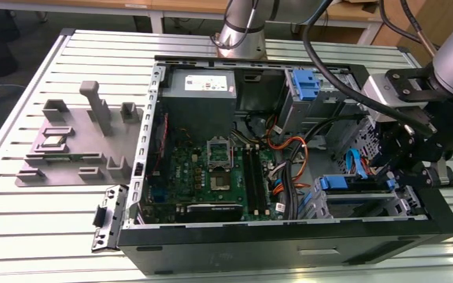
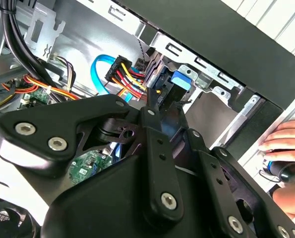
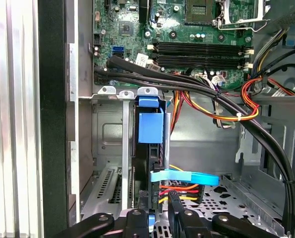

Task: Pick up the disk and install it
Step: 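Insert the second disk wire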

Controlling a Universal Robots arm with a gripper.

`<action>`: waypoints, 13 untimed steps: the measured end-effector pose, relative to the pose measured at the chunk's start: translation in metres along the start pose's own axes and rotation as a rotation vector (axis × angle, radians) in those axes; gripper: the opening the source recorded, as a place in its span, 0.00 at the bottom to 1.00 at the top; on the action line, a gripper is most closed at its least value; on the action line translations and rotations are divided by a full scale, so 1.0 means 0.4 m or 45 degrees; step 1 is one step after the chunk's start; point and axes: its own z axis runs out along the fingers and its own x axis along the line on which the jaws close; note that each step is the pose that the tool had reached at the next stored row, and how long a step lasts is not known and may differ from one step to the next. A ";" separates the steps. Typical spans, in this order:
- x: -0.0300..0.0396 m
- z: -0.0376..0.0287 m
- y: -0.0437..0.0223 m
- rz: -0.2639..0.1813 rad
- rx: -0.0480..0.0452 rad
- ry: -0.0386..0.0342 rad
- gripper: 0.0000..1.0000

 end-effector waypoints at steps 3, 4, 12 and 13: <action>0.000 0.000 0.000 0.000 0.000 0.0000 0.29; 0.000 0.000 0.000 0.000 0.000 0.0000 0.29; 0.000 0.001 -0.001 0.002 -0.040 -0.0002 0.29; 0.000 0.001 -0.001 0.002 -0.040 -0.0002 0.29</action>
